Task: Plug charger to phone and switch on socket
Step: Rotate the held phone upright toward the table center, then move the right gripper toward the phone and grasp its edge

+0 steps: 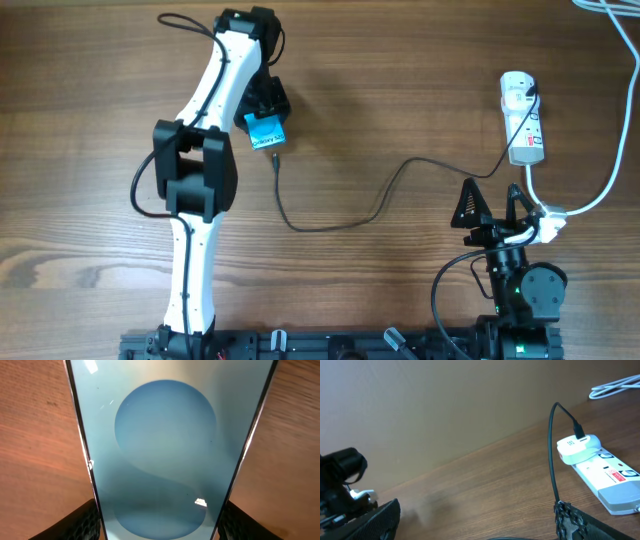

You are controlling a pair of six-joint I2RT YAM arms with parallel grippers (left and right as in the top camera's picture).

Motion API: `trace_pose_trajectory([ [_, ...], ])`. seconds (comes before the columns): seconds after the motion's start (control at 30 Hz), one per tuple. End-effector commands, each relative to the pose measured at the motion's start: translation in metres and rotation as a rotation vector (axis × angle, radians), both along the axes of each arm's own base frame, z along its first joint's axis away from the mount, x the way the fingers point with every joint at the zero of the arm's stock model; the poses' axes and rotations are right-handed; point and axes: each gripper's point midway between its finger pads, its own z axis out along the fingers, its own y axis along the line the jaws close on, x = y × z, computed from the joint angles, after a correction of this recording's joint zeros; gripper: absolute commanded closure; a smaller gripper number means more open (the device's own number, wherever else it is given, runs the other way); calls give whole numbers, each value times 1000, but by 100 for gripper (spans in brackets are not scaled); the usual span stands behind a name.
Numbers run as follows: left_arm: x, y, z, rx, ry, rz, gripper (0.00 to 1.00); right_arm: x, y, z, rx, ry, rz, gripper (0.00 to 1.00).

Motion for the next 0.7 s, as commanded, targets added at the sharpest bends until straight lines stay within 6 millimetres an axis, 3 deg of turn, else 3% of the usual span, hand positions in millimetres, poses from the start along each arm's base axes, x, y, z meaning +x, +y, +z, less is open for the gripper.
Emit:
trace_pose_trajectory([
  [0.0,0,-14,35,-105,-41,16,96,-1,0,3,2,-14,-3,0],
  [0.57,-47,-50,53,-350,168,-15,96,-1,0,3,2,-14,-3,0],
  [0.67,-49,-67,61,-454,185,-1,96,0,-4,3,0,-14,-26,0],
])
